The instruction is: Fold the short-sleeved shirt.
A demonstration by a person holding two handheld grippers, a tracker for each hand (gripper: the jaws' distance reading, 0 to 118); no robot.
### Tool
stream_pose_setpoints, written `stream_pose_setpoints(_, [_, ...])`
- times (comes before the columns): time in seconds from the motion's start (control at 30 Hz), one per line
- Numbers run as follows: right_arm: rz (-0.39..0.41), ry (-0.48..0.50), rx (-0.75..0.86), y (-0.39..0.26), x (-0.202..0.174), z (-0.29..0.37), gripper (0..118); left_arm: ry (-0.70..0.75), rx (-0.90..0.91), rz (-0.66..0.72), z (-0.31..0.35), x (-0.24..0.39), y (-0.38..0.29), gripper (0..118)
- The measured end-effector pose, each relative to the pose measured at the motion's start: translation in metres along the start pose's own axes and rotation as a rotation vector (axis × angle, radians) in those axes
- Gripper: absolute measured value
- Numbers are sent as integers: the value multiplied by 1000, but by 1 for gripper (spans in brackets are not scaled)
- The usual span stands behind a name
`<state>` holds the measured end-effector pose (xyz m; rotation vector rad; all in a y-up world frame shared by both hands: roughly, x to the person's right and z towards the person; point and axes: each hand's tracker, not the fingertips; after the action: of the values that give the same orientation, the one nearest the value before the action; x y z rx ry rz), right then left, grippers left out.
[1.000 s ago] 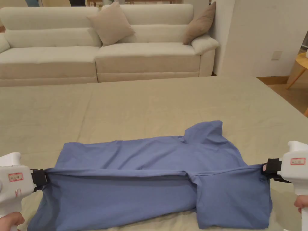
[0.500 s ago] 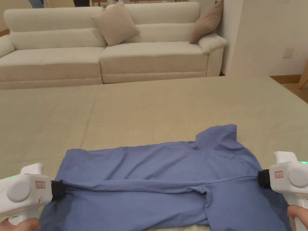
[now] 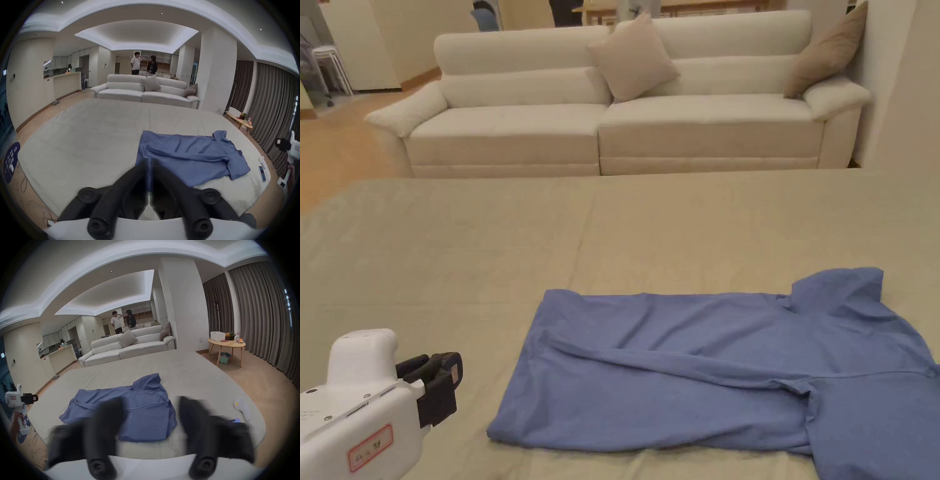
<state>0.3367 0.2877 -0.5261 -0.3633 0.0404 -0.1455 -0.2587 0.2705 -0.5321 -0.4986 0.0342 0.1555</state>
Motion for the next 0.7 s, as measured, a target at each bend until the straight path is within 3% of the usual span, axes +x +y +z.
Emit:
stream_pose_setpoints(0.03, [13, -24, 10, -2, -3, 9, 45, 1, 7, 10, -1, -11, -5, 0])
stream_pose_setpoints(0.07, [26, -54, 7, -3, -4, 13, 0, -24, -25, 21, 0, -13, -8, 0])
stream_pose_setpoints(0.33, [32, -59, -33, -3, -6, 40, 0, -57, -291, 53, -76, -35, -27, 1])
stream_pose_setpoints(0.37, [28, -62, -33, -8, -5, 41, 0, -27, -302, 32, -90, -37, -29, 30])
stream_pose_setpoints(0.43, [38, -52, -51, -6, -4, 39, 0, 5, -424, -14, -124, -38, -31, 111])
stream_pose_setpoints(0.53, [45, -79, -63, -9, -1, 38, 0, 31, -453, -22, -158, -42, -43, 115])
stream_pose_setpoints(0.63, [20, -72, -67, -13, 4, 37, 0, 77, -543, 73, -184, -40, -47, 114])
stream_pose_setpoints(0.7, [39, -97, -88, -14, 3, 31, 0, 23, -574, 114, -200, -44, -52, 96])
